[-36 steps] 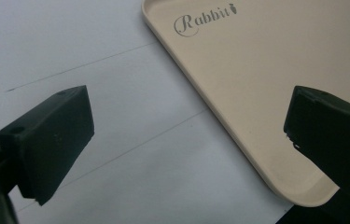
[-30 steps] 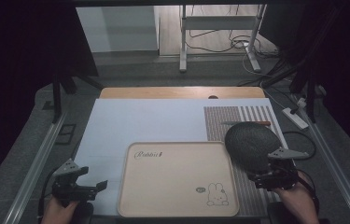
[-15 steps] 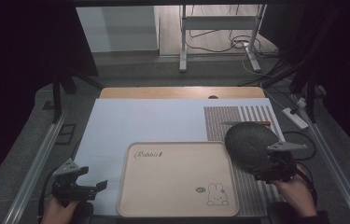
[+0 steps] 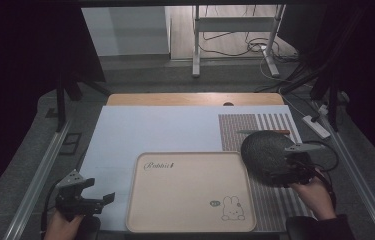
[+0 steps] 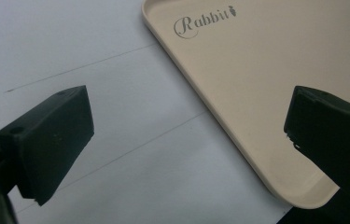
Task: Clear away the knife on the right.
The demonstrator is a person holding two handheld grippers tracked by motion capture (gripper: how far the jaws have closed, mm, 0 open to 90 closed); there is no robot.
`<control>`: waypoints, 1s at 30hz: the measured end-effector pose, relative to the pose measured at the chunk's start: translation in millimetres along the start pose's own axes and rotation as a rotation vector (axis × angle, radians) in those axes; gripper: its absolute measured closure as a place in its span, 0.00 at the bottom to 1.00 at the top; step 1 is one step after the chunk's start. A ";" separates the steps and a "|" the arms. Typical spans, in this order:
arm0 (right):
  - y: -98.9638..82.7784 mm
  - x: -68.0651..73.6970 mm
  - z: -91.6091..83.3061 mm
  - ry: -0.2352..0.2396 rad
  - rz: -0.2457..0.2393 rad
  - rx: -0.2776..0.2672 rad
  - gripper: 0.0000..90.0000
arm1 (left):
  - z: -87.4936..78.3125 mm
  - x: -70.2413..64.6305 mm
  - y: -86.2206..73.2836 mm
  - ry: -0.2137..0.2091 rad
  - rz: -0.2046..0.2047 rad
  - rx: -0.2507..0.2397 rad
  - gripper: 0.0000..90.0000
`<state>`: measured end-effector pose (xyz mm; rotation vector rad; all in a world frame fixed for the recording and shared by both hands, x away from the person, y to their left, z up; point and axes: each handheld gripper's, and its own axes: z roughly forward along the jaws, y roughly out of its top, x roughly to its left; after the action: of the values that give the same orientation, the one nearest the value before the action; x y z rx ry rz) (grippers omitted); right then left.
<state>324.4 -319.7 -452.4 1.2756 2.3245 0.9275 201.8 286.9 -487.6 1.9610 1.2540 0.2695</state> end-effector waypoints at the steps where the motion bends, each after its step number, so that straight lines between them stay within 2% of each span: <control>1: 1.3 -1.8 1.6 0.007 -0.001 0.005 0.00 | 0.0 0.0 0.0 0.000 0.000 0.000 0.02; 7: 6.7 -9.3 7.7 -0.009 0.003 0.005 0.00 | 0.3 -0.2 0.3 0.001 0.003 0.003 0.02; 11: 10.9 -16.5 11.5 -0.018 0.027 0.002 0.00 | 0.5 -0.2 0.4 0.002 0.003 0.003 0.02; 14: 13.7 -22.2 16.0 -0.026 0.045 0.017 0.00 | 0.6 -0.2 0.5 0.001 0.005 0.004 0.02; 17: 18.0 -29.8 22.3 -0.021 0.086 0.046 0.00 | 0.7 -0.2 0.6 0.001 0.004 0.005 0.02; 22: 24.8 -39.3 33.1 -0.042 0.086 0.068 0.00 | 1.0 0.0 0.7 0.000 0.002 0.004 0.02; 23: 27.9 -42.4 37.4 -0.058 0.080 0.067 0.00 | 1.0 0.0 0.8 0.000 0.002 0.004 0.02; 30: 38.5 -49.9 45.8 -0.092 0.050 0.093 0.00 | 1.0 0.1 0.7 -0.001 0.002 0.005 0.02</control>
<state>401.2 -329.1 -460.9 1.3885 2.2977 0.7667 202.9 286.2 -487.8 1.9663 1.2526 0.2667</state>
